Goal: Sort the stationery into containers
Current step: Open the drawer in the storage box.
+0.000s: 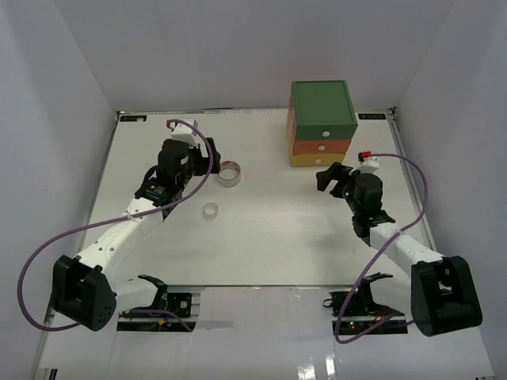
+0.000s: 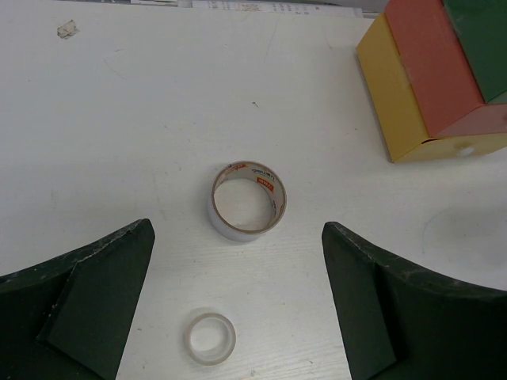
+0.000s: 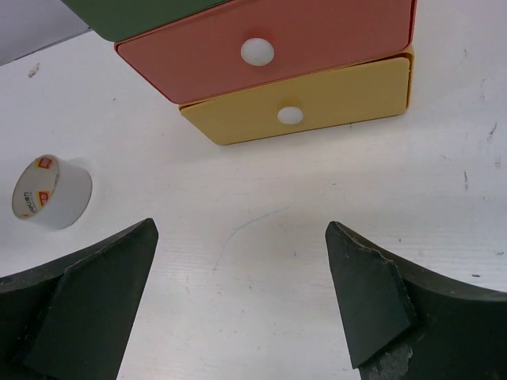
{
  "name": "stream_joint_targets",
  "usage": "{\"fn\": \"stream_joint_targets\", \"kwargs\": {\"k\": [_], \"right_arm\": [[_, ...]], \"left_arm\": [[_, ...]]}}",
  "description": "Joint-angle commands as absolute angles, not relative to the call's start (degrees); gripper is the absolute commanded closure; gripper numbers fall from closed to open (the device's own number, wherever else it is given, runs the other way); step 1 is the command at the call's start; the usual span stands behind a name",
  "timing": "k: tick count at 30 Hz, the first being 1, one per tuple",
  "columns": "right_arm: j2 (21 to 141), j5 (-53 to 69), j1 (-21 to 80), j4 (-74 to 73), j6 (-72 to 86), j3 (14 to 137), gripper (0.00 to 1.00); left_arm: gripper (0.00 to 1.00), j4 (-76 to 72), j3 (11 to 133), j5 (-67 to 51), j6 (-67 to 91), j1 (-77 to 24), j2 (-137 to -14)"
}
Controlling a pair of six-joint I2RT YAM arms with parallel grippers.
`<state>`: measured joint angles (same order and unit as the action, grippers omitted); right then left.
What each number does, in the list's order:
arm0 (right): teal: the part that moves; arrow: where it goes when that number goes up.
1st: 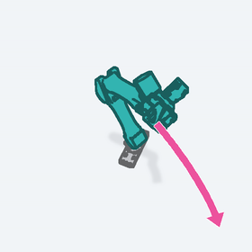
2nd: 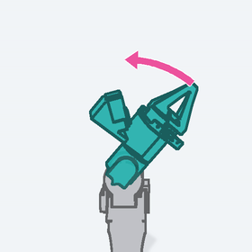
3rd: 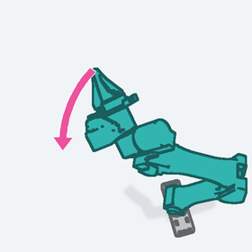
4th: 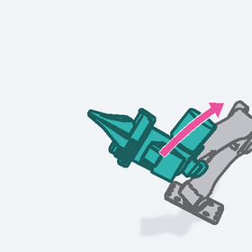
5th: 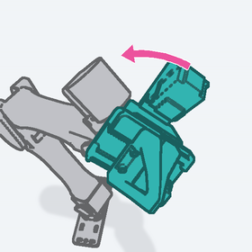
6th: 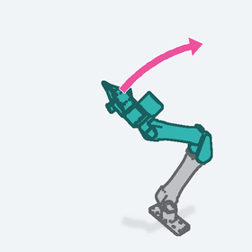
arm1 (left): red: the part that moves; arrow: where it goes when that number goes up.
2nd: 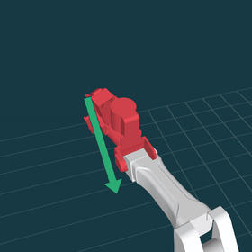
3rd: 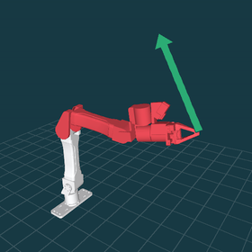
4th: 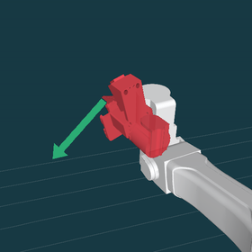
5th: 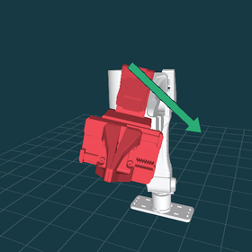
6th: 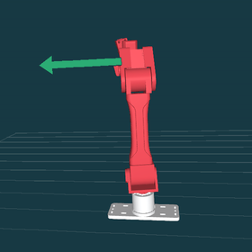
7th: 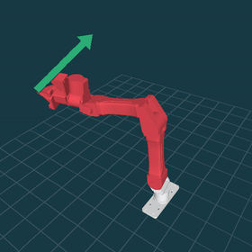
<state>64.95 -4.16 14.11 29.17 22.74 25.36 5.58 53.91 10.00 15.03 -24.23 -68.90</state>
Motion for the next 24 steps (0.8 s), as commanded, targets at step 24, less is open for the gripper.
{"fn": "stream_joint_targets", "kwargs": {"k": [24], "right_arm": [[96.8, 11.2, 5.3, 58.2, 47.3, 32.5, 0.02]], "left_arm": [[0.02, 5.1, 53.7, 9.9, 14.2, -24.2, -68.6]]}}
